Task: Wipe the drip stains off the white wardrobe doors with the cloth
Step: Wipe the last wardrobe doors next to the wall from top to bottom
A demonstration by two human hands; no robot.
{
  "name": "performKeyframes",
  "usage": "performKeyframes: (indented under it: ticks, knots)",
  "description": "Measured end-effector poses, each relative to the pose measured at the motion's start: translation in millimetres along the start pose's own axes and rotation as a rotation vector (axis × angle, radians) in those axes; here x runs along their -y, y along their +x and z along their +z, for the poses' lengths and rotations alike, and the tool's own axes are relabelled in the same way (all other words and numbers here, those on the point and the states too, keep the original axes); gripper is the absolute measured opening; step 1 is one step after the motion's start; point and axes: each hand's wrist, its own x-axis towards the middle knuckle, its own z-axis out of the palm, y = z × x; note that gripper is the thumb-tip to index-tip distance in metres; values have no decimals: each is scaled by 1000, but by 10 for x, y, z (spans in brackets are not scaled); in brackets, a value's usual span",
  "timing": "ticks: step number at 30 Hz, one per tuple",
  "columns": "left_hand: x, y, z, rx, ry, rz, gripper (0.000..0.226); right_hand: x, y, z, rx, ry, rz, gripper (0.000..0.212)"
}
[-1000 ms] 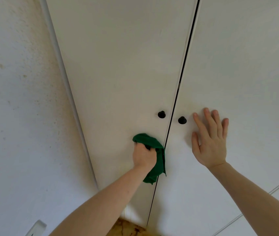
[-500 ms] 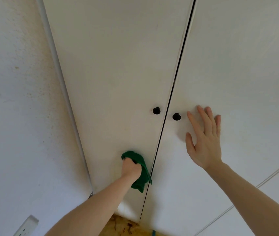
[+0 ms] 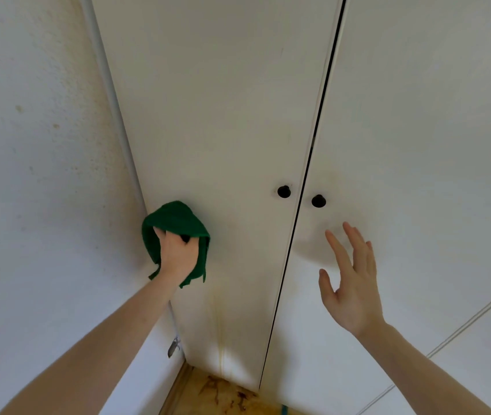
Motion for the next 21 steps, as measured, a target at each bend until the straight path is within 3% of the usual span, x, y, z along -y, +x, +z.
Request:
performKeyframes:
  ticks: [6, 10, 21]
  knots:
    - [355, 194, 48, 212, 173, -237, 54, -153, 175, 27, -57, -141, 58, 81]
    - [541, 165, 241, 318, 244, -343, 49, -287, 192, 91, 21, -310, 67, 96]
    - [861, -63, 875, 486, 357, -626, 55, -418, 210, 313, 87, -415, 74, 96]
